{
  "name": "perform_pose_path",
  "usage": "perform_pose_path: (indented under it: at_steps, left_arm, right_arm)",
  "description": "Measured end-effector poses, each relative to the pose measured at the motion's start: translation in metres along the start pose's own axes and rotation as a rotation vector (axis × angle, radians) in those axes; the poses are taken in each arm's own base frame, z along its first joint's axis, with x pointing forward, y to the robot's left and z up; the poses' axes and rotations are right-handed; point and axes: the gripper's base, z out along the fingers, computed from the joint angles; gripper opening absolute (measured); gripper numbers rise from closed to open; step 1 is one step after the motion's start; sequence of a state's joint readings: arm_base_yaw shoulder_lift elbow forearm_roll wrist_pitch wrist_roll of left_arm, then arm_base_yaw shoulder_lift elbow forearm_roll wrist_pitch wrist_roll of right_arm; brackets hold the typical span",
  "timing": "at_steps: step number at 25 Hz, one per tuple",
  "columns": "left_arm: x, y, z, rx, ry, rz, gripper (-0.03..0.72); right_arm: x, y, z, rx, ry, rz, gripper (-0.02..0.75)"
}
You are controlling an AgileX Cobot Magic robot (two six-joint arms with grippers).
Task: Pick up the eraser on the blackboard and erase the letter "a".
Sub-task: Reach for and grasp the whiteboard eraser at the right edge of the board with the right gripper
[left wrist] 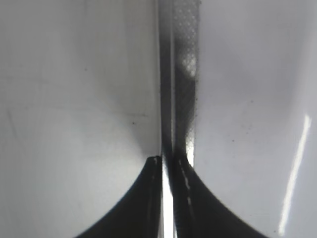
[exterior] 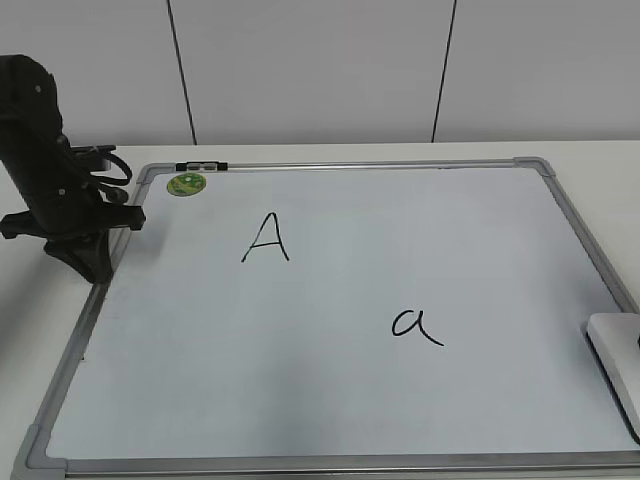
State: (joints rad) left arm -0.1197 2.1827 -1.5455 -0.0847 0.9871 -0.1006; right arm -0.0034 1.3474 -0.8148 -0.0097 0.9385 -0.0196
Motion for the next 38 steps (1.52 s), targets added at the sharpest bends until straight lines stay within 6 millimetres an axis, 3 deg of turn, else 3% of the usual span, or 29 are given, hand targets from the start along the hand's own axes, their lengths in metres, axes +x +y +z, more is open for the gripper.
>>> perform_pose_path:
  at_steps: [19, 38]
  left_arm:
    - [0.0, 0.0, 0.0, 0.0, 0.0, -0.001, 0.027]
    - [0.0, 0.0, 0.0, 0.003, 0.0, -0.003, 0.027]
  right_arm:
    - [-0.024, 0.0, 0.052, -0.008, 0.099, 0.041, 0.639]
    - [-0.031, -0.004, 0.085, 0.045, 0.17, 0.083, 0.622]
